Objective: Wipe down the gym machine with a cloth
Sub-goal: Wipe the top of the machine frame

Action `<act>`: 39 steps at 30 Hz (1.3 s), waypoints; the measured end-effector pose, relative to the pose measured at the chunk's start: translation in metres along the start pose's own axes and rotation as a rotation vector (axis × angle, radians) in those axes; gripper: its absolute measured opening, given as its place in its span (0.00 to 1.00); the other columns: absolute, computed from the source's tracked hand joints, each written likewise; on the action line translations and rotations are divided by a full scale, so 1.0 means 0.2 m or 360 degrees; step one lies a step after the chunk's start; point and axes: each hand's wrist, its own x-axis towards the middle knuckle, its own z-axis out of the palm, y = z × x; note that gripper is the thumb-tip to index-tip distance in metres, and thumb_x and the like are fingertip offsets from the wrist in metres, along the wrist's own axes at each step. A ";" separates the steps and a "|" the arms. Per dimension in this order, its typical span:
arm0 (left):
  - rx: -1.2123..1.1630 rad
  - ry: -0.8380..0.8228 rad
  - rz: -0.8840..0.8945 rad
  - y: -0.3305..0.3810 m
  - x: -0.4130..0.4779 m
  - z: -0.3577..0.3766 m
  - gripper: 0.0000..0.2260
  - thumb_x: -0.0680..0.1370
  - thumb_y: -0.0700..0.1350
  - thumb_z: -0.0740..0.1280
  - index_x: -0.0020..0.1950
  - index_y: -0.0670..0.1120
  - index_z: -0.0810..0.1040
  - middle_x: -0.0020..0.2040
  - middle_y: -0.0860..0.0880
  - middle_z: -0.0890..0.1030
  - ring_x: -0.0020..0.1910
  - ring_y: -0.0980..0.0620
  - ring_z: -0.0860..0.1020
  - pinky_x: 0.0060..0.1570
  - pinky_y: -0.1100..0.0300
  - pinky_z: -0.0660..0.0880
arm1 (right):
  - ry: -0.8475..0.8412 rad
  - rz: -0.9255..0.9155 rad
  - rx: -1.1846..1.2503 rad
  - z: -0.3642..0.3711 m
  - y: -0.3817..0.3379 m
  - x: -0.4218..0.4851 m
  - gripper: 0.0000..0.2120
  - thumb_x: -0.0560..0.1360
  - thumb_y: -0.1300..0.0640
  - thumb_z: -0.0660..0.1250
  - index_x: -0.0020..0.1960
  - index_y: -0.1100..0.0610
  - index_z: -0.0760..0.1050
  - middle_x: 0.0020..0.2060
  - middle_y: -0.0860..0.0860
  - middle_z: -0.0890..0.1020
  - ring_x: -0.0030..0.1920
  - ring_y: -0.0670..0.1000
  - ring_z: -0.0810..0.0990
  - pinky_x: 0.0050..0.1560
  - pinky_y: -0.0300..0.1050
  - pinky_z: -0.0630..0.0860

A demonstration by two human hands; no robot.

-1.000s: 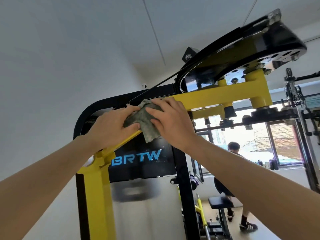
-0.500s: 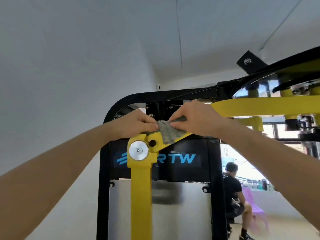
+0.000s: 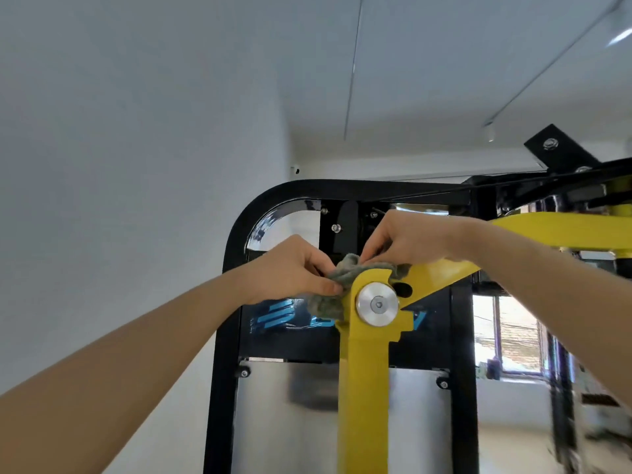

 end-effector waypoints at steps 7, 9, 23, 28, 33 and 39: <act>-0.0219 0.0132 0.0029 -0.08 -0.01 0.07 0.08 0.77 0.45 0.73 0.54 0.44 0.86 0.47 0.45 0.87 0.48 0.44 0.85 0.56 0.44 0.82 | -0.0048 0.0009 -0.0106 -0.05 -0.03 -0.04 0.05 0.77 0.53 0.72 0.48 0.50 0.87 0.42 0.44 0.87 0.43 0.43 0.83 0.46 0.36 0.79; -0.0362 0.0140 0.0036 -0.05 0.01 0.09 0.10 0.78 0.47 0.72 0.56 0.45 0.85 0.49 0.44 0.86 0.50 0.44 0.85 0.57 0.42 0.81 | 0.0048 -0.0013 -0.0174 -0.08 -0.01 -0.08 0.04 0.76 0.54 0.73 0.47 0.50 0.87 0.40 0.44 0.87 0.42 0.45 0.84 0.47 0.37 0.80; 0.0275 0.0034 0.0408 0.32 0.26 0.19 0.05 0.77 0.49 0.73 0.51 0.52 0.87 0.41 0.57 0.85 0.42 0.63 0.82 0.42 0.72 0.75 | 0.1273 0.0074 -0.0450 0.11 0.26 -0.51 0.08 0.70 0.61 0.78 0.49 0.53 0.87 0.51 0.46 0.85 0.49 0.45 0.79 0.52 0.44 0.76; 0.0557 0.0069 0.0537 0.39 0.38 0.26 0.11 0.73 0.48 0.77 0.55 0.56 0.84 0.48 0.62 0.82 0.42 0.66 0.79 0.45 0.69 0.73 | 0.1604 0.0486 0.0477 0.27 0.28 -0.59 0.05 0.74 0.64 0.74 0.45 0.55 0.85 0.39 0.49 0.85 0.41 0.51 0.85 0.42 0.45 0.83; 0.0621 0.0101 0.0600 0.42 0.45 0.32 0.14 0.73 0.46 0.76 0.57 0.55 0.83 0.51 0.60 0.79 0.46 0.61 0.78 0.51 0.58 0.77 | 0.1322 0.0859 0.1378 0.32 0.19 -0.61 0.02 0.78 0.65 0.69 0.51 0.64 0.79 0.38 0.57 0.85 0.36 0.53 0.86 0.36 0.53 0.84; 0.0818 0.0150 0.0755 0.42 0.44 0.35 0.14 0.74 0.46 0.73 0.58 0.57 0.81 0.54 0.55 0.77 0.50 0.55 0.76 0.54 0.55 0.75 | 0.0840 0.0673 0.2229 0.24 0.12 -0.65 0.08 0.81 0.59 0.64 0.57 0.61 0.77 0.45 0.58 0.85 0.44 0.55 0.86 0.45 0.47 0.85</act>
